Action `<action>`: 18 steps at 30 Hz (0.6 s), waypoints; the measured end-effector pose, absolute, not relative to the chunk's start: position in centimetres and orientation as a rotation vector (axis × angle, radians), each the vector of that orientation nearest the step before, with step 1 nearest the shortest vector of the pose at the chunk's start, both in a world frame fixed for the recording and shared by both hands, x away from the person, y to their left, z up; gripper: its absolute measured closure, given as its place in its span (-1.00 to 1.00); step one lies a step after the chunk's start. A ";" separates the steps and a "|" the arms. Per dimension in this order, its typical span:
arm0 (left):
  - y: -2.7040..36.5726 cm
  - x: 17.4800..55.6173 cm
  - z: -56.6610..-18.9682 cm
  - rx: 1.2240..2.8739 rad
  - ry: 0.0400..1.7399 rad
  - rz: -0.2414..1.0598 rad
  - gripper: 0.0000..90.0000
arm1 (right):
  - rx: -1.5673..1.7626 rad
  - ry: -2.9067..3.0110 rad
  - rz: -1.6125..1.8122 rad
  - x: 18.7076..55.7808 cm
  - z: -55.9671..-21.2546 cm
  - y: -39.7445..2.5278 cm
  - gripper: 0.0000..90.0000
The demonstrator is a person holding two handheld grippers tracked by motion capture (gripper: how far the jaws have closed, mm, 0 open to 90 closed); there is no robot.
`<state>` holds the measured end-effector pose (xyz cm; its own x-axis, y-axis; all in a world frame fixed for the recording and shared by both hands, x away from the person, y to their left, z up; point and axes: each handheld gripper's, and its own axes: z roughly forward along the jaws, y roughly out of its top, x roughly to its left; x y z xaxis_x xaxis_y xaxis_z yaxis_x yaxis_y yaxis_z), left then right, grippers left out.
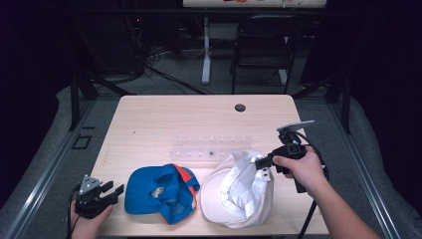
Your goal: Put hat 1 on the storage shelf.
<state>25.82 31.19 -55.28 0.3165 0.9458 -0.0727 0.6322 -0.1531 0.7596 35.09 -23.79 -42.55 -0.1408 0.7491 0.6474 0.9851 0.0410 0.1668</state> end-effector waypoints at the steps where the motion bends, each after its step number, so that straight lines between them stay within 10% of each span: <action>1: 31.2 25.8 -55.3 1.875 1.399 0.562 0.18 | -1.749 -1.942 -0.835 35.1 -42.6 -23.8 0.86; 18: 31.3 25.8 -55.0 1.828 1.387 0.509 0.08 | -1.656 -1.780 -1.017 35.8 -39.4 -23.6 0.87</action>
